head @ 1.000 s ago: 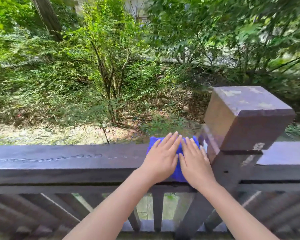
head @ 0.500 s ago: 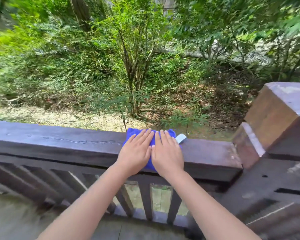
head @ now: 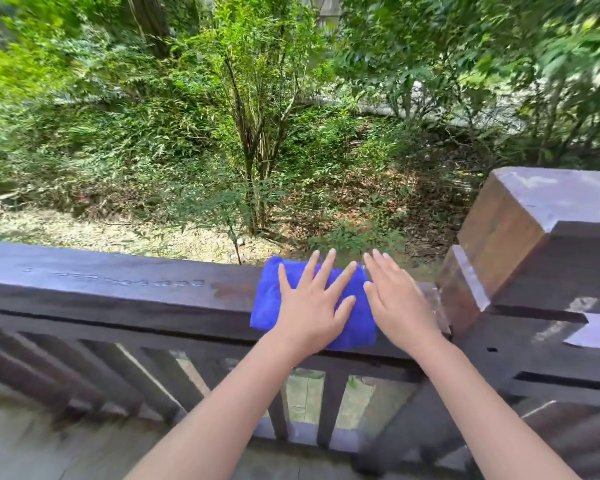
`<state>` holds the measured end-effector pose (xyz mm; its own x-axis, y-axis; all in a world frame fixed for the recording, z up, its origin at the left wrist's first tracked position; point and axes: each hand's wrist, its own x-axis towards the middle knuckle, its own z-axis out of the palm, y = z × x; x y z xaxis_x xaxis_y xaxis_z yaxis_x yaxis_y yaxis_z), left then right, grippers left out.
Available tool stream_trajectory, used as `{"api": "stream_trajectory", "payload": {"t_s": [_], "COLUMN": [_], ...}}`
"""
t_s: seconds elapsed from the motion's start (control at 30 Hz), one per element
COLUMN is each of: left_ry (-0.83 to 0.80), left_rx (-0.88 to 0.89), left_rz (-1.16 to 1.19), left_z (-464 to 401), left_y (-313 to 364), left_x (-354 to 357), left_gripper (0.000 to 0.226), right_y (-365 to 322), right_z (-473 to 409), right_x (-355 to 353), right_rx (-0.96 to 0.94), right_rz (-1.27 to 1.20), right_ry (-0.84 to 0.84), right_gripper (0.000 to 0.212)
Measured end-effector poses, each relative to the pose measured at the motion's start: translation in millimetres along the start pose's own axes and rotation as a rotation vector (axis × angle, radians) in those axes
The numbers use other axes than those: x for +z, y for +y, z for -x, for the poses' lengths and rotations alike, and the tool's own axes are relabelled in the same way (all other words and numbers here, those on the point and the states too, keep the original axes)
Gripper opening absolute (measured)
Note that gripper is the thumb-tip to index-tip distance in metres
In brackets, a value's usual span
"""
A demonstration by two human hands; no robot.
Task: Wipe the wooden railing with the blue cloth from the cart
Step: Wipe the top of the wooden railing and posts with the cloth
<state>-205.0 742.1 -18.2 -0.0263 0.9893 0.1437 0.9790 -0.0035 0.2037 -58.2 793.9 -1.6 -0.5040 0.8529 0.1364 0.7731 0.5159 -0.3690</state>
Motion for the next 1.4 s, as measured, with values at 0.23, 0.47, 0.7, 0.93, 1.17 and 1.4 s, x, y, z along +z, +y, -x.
{"api": "stream_trajectory", "payload": {"t_s": [0.23,0.47,0.7,0.93,1.17,1.4], "left_ry": [-0.009,0.012,0.035,0.092,0.111,0.111], "left_rx": [0.017,-0.059,-0.157,-0.392,-0.428,-0.271], "left_rz": [-0.045,-0.078,-0.106,-0.108,-0.123,-0.1], "left_z": [-1.4,16.5,52.9,78.9,81.3,106.5], "left_y": [-16.6,-73.5,-182.9,-305.5,-287.3,-378.5], "left_x": [2.4,-16.4,-47.0,-85.0,-61.2,-88.3], "left_gripper": [0.055,0.062,0.061,0.063,0.061,0.061], "right_y": [16.4,-45.5,-134.0,-199.3,-251.3,-306.9], "right_z": [6.7,-20.6,-39.9,-60.7,-74.3,-90.2], "right_x": [15.7,46.9,80.4,103.7,118.6,142.2], "right_rx": [0.12,-0.013,-0.184,-0.213,-0.156,-0.074], "right_rz": [0.211,0.175,0.219,0.242,0.227,0.215], "right_ry": [0.05,0.01,-0.063,-0.034,-0.01,0.028], "right_gripper": [0.051,0.058,0.064,0.07,0.064,0.058]}}
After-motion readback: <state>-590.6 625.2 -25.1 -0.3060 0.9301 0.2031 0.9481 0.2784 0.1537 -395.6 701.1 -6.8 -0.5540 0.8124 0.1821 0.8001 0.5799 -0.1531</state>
